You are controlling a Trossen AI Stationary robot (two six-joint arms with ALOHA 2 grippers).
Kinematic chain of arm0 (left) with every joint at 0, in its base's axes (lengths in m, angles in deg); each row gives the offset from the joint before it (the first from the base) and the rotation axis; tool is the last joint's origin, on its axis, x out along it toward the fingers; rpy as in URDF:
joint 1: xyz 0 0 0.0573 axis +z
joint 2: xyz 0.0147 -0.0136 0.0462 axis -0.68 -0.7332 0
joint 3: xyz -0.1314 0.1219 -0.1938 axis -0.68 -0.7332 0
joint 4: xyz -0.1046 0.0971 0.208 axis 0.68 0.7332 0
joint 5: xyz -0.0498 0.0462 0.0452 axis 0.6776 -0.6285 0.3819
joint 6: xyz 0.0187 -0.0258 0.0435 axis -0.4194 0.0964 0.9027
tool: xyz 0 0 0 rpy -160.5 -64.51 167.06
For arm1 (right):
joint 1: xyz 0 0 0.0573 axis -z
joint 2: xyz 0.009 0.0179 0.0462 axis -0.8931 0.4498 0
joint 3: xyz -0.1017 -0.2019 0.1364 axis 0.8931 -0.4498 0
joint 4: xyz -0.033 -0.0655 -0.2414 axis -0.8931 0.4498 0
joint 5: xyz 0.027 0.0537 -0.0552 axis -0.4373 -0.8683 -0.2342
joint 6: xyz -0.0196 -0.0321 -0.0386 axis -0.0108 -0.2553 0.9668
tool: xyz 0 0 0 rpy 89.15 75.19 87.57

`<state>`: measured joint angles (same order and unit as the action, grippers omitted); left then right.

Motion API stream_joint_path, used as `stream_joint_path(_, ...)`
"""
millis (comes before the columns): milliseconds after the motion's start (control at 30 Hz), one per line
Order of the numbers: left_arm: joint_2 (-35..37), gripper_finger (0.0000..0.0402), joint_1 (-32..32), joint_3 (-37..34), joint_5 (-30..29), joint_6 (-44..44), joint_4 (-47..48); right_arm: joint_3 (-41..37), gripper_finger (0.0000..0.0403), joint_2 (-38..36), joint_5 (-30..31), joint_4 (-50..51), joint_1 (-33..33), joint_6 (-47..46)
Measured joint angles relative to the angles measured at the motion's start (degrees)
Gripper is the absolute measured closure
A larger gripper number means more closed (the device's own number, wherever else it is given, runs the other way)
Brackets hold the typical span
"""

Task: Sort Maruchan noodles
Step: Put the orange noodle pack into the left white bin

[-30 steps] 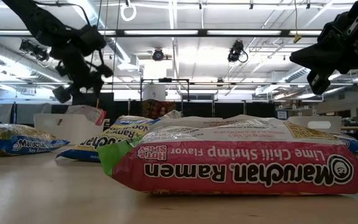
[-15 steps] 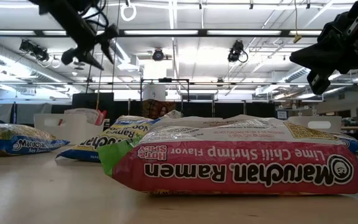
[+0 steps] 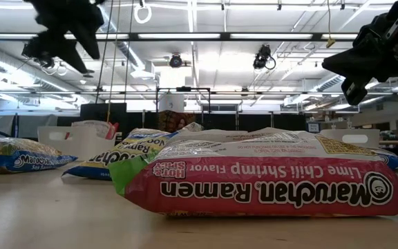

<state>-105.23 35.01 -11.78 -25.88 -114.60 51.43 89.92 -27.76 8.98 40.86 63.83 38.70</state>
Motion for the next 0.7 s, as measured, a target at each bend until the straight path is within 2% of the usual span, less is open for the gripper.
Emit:
stream_joint_path(167,-2.95,0.0221,-13.04,0.05,-0.59,-9.21,-5.67,-0.01,0.0366,0.02,0.0,-0.15,0.0,0.01)
stream_joint_path(367,-13.67,0.0236,-27.45,-0.02,-1.17,-22.7,-13.61,0.0,0.0366,0.07,0.0,-1.3,0.0,0.02)
stream_joint_path(600,-28.84,0.0239,-38.61,1.0,6.88,-40.26,-28.71,0.0,0.0366,0.04,0.0,-1.29,0.0,0.0)
stream_joint_path(700,-34.68,0.0239,-41.3,5.45,9.78,-44.6,-28.17,0.0,0.0366,0.04,0.0,-1.29,0.0,0.0)
